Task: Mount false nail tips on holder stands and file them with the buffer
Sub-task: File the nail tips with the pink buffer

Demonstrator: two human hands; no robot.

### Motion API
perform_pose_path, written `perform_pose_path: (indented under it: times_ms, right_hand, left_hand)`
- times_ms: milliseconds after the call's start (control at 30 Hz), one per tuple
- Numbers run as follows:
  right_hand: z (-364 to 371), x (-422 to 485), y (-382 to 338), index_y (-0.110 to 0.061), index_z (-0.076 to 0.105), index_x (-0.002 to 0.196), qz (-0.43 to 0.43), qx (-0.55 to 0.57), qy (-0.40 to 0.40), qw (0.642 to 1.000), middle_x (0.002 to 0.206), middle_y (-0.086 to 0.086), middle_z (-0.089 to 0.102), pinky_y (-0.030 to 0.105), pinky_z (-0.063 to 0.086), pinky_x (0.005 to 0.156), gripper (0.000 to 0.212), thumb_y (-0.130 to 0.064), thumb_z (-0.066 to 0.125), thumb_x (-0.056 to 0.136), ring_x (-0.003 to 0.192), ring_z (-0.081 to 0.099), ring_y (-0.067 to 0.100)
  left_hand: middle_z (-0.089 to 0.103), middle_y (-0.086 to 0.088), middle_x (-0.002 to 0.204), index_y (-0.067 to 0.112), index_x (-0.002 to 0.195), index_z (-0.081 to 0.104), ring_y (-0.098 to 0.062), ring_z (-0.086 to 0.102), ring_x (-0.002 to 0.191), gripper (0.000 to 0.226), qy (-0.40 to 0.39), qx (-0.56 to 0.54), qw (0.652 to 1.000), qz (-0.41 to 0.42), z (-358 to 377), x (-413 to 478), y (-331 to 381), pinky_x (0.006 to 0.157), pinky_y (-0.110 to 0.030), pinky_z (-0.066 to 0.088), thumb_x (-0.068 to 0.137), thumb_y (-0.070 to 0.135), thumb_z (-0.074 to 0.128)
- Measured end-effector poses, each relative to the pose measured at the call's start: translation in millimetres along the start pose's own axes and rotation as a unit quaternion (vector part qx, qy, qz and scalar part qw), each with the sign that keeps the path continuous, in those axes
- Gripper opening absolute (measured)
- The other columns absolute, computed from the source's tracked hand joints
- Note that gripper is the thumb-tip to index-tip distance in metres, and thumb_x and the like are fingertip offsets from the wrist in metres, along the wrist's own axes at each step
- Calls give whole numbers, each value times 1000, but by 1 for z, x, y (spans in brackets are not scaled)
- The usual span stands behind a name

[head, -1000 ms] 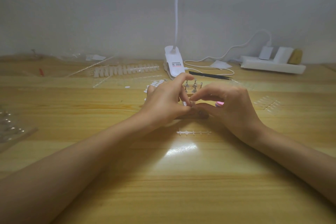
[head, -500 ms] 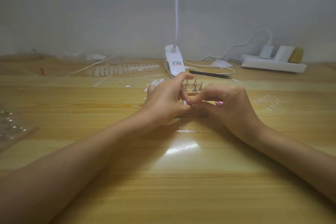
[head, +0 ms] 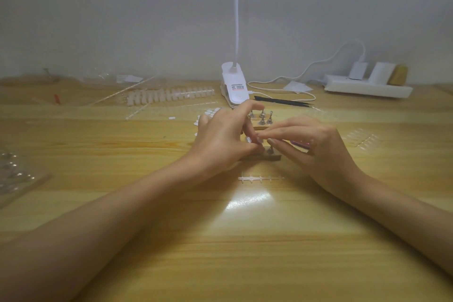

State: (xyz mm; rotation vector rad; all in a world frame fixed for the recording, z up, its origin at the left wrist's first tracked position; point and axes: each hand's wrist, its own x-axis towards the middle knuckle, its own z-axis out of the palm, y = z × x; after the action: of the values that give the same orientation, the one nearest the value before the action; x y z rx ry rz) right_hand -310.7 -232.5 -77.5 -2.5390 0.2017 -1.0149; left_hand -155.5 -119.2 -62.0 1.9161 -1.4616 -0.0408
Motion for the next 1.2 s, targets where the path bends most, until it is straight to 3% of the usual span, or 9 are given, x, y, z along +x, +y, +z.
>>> perform_pose_path:
  times_ms: [367, 433, 533, 633, 733, 833, 933, 1067, 1200]
  right_hand:
    - [-3, -2, -1, -27, 76, 107, 29, 32, -26, 999, 97, -10, 75, 37, 51, 93, 23, -28, 66, 86, 109, 61, 16]
    - [-3, -2, -1, -30, 74, 110, 37, 35, -38, 998, 104, -12, 74, 35, 48, 98, 25, -22, 68, 87, 114, 58, 14]
    - [-7, -2, -4, -36, 66, 120, 45, 54, -55, 996, 125, -19, 65, 34, 45, 102, 34, -35, 62, 87, 124, 49, 12]
    - [-14, -1, -8, -32, 70, 116, 6, 37, -38, 999, 116, -9, 65, 26, 49, 86, 31, -38, 70, 86, 112, 54, 17]
    - [-16, -4, -14, -21, 77, 87, -76, -26, -90, 993, 85, -8, 64, 33, 49, 64, 21, -41, 73, 83, 77, 57, 12]
    - [-13, -8, -21, -30, 74, 86, -56, -68, -143, 986, 83, -20, 57, 27, 47, 57, 26, -53, 67, 79, 69, 47, -1]
    - [-11, -10, -22, -35, 70, 81, -24, -58, -155, 986, 83, -22, 57, 24, 43, 60, 9, -41, 76, 78, 71, 49, 3]
    - [-8, -8, -19, -36, 67, 76, 28, 17, -171, 985, 78, -18, 61, 18, 43, 67, 18, -28, 83, 78, 78, 54, 7]
    - [-8, -10, -21, -30, 67, 76, 49, 60, -166, 983, 80, -18, 64, 10, 41, 66, 20, -19, 84, 78, 79, 56, 8]
  left_hand:
    - [66, 24, 80, 39, 132, 46, -9, 54, 106, 62, -2, 5, 1000, -1, 2, 1, -4, 79, -34, 21, 79, 37, 78]
    - [67, 24, 87, 40, 137, 41, -9, 49, 115, 69, -36, 21, 999, -2, -3, 2, 0, 79, -33, 18, 78, 42, 77]
    - [62, 23, 114, 43, 145, 30, -10, 40, 124, 85, -135, 112, 984, 1, -30, 9, 8, 90, -33, 20, 75, 46, 78]
    - [53, 21, 107, 42, 123, 52, 0, 48, 101, 57, -143, 146, 978, 32, -75, 11, 19, 92, -33, 36, 73, 48, 78]
    - [59, 20, 82, 37, 88, 68, 12, 53, 74, 13, -161, 111, 978, 70, -96, 0, 27, 66, -11, 41, 77, 43, 73]
    - [61, 20, 79, 34, 90, 72, 11, 54, 71, 4, -220, 135, 963, 73, -77, -22, 25, 64, -8, 41, 86, 34, 71]
    - [55, 21, 99, 40, 107, 63, 1, 45, 81, 17, -169, 207, 963, 39, -50, -43, 12, 70, -26, 41, 92, 46, 58]
    - [50, 19, 118, 40, 115, 56, -3, 53, 88, 35, -69, 293, 952, 44, -34, -61, 9, 57, -25, 31, 91, 60, 41]
    - [51, 21, 115, 41, 110, 56, -4, 53, 79, 38, -54, 255, 964, 57, -30, -65, 8, 59, -25, 34, 85, 66, 41]
